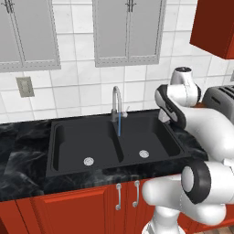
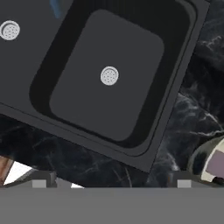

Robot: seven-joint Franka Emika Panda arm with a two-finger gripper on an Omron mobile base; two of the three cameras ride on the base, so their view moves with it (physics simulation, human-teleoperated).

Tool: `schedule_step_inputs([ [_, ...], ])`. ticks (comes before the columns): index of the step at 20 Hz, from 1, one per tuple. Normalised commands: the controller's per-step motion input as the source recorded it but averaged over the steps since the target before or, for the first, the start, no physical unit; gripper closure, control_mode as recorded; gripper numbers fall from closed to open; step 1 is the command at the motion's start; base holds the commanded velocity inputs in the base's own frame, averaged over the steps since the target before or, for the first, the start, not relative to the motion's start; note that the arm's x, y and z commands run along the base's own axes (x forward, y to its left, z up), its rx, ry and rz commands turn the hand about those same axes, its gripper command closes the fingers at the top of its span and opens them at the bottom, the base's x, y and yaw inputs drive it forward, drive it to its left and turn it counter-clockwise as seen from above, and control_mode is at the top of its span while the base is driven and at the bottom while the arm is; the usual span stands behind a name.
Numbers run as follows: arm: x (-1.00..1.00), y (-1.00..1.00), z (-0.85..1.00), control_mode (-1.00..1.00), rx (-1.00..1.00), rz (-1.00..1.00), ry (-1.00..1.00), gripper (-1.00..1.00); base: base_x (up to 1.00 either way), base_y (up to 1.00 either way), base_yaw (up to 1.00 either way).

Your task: Pick the eggplants from the sink and place them in one bowl. Place the apple in the other bowl. Then turn off the sink faucet.

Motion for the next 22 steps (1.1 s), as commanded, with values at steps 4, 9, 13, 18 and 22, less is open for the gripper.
schedule_step_inputs([
  [4, 0.00, 0.03, 0.00, -1.00, 0.02, 0.35, -0.31, -1.00, 0.00, 0.00, 0.00],
  [9, 0.00, 0.00, 0.00, -1.00, 0.05, 0.21, -0.52, -1.00, 0.00, 0.00, 0.00],
  [13, 0.00, 0.22, 0.05, -1.00, 0.02, 0.07, -0.38, -1.00, 0.00, 0.00, 0.00],
  [18, 0.00, 0.36, 0.02, -1.00, 0.00, 0.06, -0.30, -1.00, 0.00, 0.00, 0.00],
  [22, 0.14, 0.15, 0.00, -1.00, 0.00, 0.04, -0.12, -1.00, 0.00, 0.00, 0.00],
])
